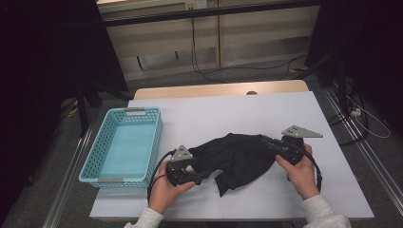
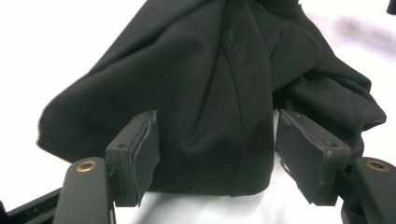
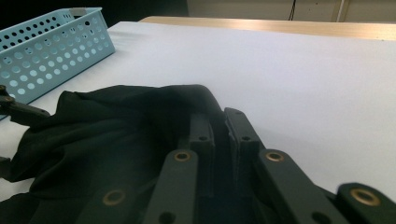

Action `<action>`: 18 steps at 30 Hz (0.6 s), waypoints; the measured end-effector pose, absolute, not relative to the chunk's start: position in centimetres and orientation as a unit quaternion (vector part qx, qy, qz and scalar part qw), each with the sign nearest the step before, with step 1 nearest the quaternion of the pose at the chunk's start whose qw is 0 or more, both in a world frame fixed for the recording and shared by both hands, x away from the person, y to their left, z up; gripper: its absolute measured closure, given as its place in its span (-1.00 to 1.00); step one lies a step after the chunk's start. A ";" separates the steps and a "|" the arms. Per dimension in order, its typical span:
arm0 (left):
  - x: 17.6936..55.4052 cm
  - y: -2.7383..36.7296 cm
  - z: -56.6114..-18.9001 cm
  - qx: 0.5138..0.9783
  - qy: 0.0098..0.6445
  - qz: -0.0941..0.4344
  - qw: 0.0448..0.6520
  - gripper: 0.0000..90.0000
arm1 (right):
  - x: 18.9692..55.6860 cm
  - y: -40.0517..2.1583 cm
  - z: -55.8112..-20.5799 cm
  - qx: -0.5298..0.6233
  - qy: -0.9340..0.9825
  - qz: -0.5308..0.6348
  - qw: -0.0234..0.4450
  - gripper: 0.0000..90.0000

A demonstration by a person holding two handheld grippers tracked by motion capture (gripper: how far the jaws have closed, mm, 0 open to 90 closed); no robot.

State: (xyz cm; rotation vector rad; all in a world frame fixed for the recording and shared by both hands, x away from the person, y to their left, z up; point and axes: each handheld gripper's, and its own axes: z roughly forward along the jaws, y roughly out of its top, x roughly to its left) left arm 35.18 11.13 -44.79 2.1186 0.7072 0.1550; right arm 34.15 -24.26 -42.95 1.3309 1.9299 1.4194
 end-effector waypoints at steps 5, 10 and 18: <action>35.5 10.6 -45.5 0.859 0.284 0.059 0.421 -0.18 | 33.8 -24.6 -43.0 0.480 0.690 0.502 0.202 0.84; 35.8 10.4 -45.6 0.868 0.279 0.073 0.405 0.21 | 33.4 -25.8 -43.0 0.492 0.680 0.506 0.201 0.84; 36.7 11.2 -43.7 0.859 0.290 0.097 0.410 0.78 | 32.6 -27.4 -42.7 0.506 0.661 0.514 0.205 0.84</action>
